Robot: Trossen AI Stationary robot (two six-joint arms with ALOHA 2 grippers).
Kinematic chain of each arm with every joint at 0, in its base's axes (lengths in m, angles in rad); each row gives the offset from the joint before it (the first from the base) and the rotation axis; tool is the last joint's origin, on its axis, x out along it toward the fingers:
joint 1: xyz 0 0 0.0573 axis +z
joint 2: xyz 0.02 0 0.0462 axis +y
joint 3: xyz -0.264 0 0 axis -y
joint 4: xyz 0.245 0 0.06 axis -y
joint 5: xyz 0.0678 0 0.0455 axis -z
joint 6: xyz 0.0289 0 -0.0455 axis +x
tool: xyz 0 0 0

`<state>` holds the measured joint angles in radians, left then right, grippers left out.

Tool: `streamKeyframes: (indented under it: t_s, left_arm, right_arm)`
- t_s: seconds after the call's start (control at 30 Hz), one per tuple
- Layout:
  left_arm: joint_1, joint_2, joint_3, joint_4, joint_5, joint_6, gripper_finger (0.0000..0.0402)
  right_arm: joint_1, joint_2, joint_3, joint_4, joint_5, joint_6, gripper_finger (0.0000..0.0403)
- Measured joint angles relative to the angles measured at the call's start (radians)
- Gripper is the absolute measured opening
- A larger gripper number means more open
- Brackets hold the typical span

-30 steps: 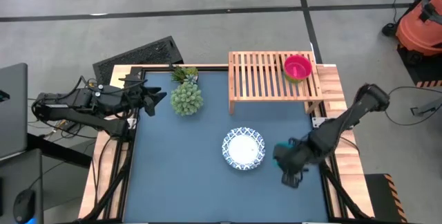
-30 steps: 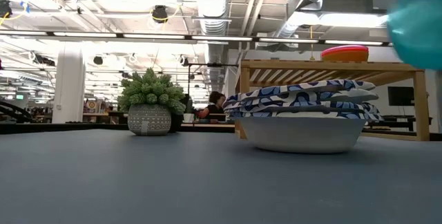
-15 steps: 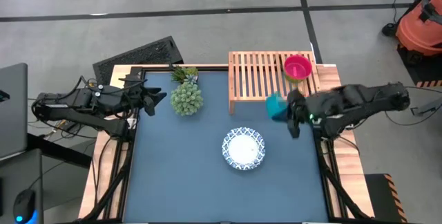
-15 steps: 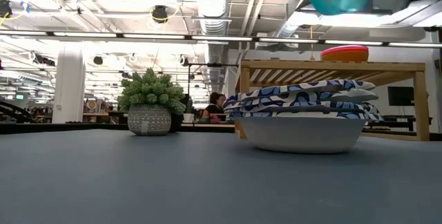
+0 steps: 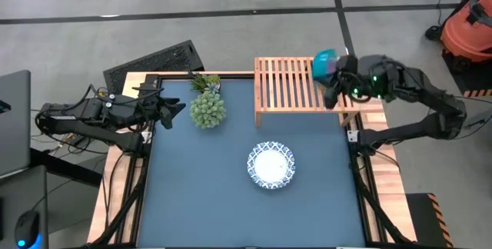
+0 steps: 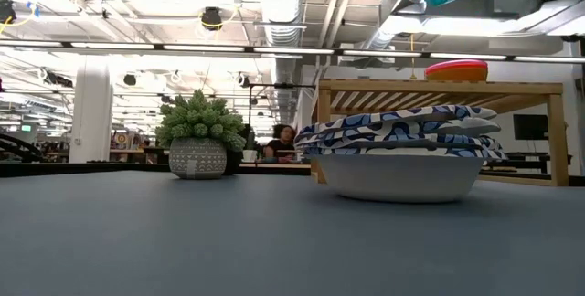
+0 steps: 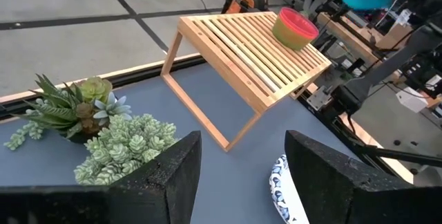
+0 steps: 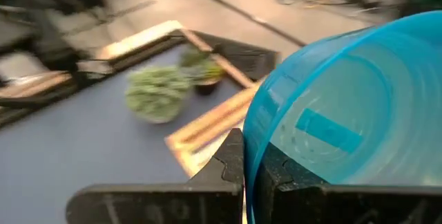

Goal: Place and stack bowls onto a shelf
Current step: Stack the blue bowl on top of the violet bowl on the shelf

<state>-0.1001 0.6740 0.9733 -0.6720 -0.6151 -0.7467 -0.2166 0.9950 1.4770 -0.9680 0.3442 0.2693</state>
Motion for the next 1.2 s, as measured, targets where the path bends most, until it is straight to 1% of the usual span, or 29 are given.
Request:
streamKeyframes:
  t_s: [0.17,0.3,0.4,0.53,0.7,1.2]
  left_arm:
    - [0.000,0.000,0.000,0.000,0.000,0.001,0.0197]
    - [0.000,0.000,0.000,-0.007,0.000,0.001,0.0197]
    - [0.000,0.000,0.000,-0.013,0.000,0.000,0.0197]
    - [0.000,0.000,0.000,-0.014,-0.001,0.000,0.0197]
    - [0.000,0.000,0.000,-0.015,-0.002,0.000,0.0197]
    - [0.000,0.000,0.000,-0.015,-0.002,-0.010,0.0197]
  right_arm:
    - [-0.122,0.049,0.075,-0.040,0.010,-0.058,0.0023]
    - [-0.205,0.090,0.125,-0.128,0.020,-0.069,0.0024]
    - [-0.258,0.120,0.142,-0.207,0.033,-0.070,0.0024]
    - [-0.310,0.150,0.143,-0.268,0.032,-0.084,0.0024]
    - [-0.351,0.194,0.143,-0.352,0.027,-0.093,0.0024]
    - [-0.385,0.333,0.143,-0.510,0.025,-0.149,0.0024]
